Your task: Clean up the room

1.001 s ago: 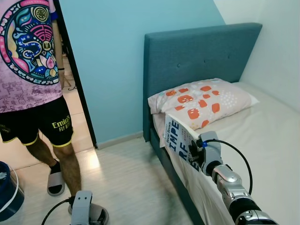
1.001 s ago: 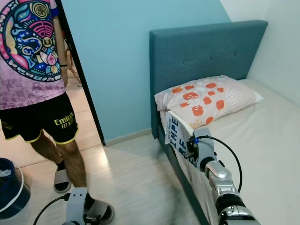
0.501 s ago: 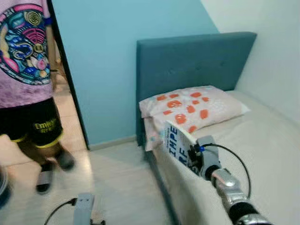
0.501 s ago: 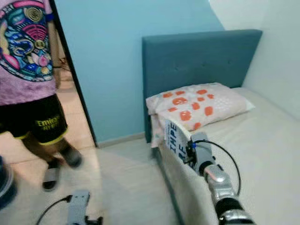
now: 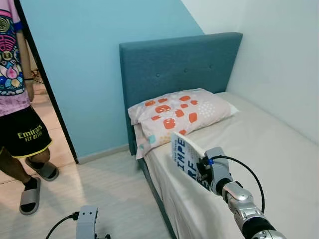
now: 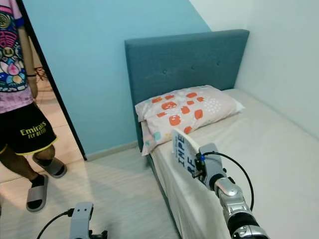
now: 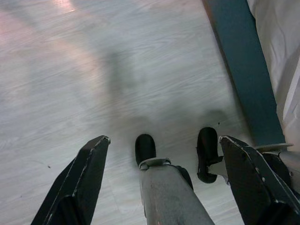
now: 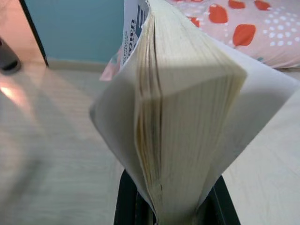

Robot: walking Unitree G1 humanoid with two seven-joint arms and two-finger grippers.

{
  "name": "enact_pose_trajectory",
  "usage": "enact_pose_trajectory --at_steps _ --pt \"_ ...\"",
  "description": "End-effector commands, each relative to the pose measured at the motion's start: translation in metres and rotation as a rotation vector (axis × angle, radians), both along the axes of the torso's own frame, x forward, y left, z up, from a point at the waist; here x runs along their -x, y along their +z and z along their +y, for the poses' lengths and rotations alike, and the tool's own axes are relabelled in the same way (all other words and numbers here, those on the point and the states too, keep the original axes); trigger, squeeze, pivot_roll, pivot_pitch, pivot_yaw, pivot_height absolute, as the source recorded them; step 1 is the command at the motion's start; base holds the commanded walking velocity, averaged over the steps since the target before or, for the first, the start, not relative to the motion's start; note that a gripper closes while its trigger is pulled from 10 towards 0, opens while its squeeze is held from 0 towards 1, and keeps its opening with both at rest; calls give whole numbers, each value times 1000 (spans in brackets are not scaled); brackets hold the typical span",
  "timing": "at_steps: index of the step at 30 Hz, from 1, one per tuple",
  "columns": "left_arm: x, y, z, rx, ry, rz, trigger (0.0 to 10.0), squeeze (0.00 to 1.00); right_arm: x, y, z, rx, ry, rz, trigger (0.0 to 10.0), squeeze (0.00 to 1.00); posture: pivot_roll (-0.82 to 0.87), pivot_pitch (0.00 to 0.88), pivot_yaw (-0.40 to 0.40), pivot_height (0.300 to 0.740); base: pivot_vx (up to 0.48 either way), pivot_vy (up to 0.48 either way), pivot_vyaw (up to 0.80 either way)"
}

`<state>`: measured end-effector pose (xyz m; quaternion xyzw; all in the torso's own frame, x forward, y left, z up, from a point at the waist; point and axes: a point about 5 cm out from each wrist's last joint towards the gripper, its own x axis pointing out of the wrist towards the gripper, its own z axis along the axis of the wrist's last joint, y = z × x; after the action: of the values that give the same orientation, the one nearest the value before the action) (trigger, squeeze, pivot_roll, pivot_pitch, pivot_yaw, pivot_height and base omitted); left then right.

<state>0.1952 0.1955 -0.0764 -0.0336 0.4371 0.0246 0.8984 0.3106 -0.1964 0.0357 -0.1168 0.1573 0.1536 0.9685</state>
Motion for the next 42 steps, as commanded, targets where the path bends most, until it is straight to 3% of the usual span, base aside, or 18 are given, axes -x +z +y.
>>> enact_pose_trajectory --at_steps 1,7,10,12,14,16,17,19,20,21,22,23,25,26,29,32,35,42 --pt "0 0 2 -6 8 -2 10000 0 -2 4 5 18 20 -24 10000 0 -64 0 -45 740 0 0 0" --pt "5 -2 2 -20 -35 23 10000 0 4 -4 -8 7 -73 0 10000 0 -54 0 -44 740 0 0 521" --pt "12 -6 2 -43 -84 51 10000 0 25 -28 -35 44 -251 120 10000 0 -54 0 -50 740 0 0 781" --pt "14 -7 3 -48 -90 59 10000 0 35 -38 -44 55 -310 172 10000 0 -54 0 -50 740 0 0 622" --pt "14 -7 3 -48 -90 59 10000 0 35 -38 -44 55 -310 172 10000 0 -54 0 -50 740 0 0 463" --pt "18 -9 3 -57 -102 75 10000 0 68 -63 -60 35 -441 301 10000 0 -47 0 -56 740 0 0 0" --pt "18 -9 3 -57 -102 75 10000 0 68 -63 -60 35 -441 301 10000 0 -47 0 -56 740 0 0 0" --pt "22 -10 2 -61 -108 85 10000 0 97 -81 -71 -31 -576 397 10000 0 -46 0 -57 740 0 0 0" --pt "22 -10 2 -61 -108 85 10000 0 97 -81 -71 -31 -576 397 10000 0 -46 0 -57 740 0 0 0" --pt "25 -12 2 -64 -114 94 10000 0 125 -94 -81 -69 -697 461 10000 0 -44 0 -55 740 0 0 0" --pt "26 -12 3 -65 -116 96 10000 0 134 -97 -83 -69 -728 481 10000 0 -44 0 -55 740 0 0 0" --pt "26 -12 3 -65 -116 96 10000 0 134 -97 -83 -69 -728 481 10000 0 -44 0 -55 740 0 0 0" --pt "30 -14 4 -71 -121 110 10000 0 159 -108 -86 -65 -787 554 10000 0 -52 0 -47 740 0 0 0" --pt "30 -14 4 -71 -121 110 10000 0 159 -108 -86 -65 -787 554 10000 0 -52 0 -47 740 0 0 0" --pt "32 -14 6 -78 -126 119 10000 0 189 -120 -86 -65 -845 644 10000 0 -56 0 -43 740 0 0 0" --pt "31 -14 6 -78 -126 118 10000 0 197 -123 -84 -66 -854 670 10000 0 -58 0 -40 740 0 0 0" --pt "31 -14 5 -78 -128 117 10000 0 219 -131 -79 -55 -860 743 10000 0 -57 0 -38 740 0 0 0" --pt "30 -14 5 -77 -129 113 10000 0 226 -133 -77 -57 -856 759 10000 0 -54 0 -37 740 0 0 0"
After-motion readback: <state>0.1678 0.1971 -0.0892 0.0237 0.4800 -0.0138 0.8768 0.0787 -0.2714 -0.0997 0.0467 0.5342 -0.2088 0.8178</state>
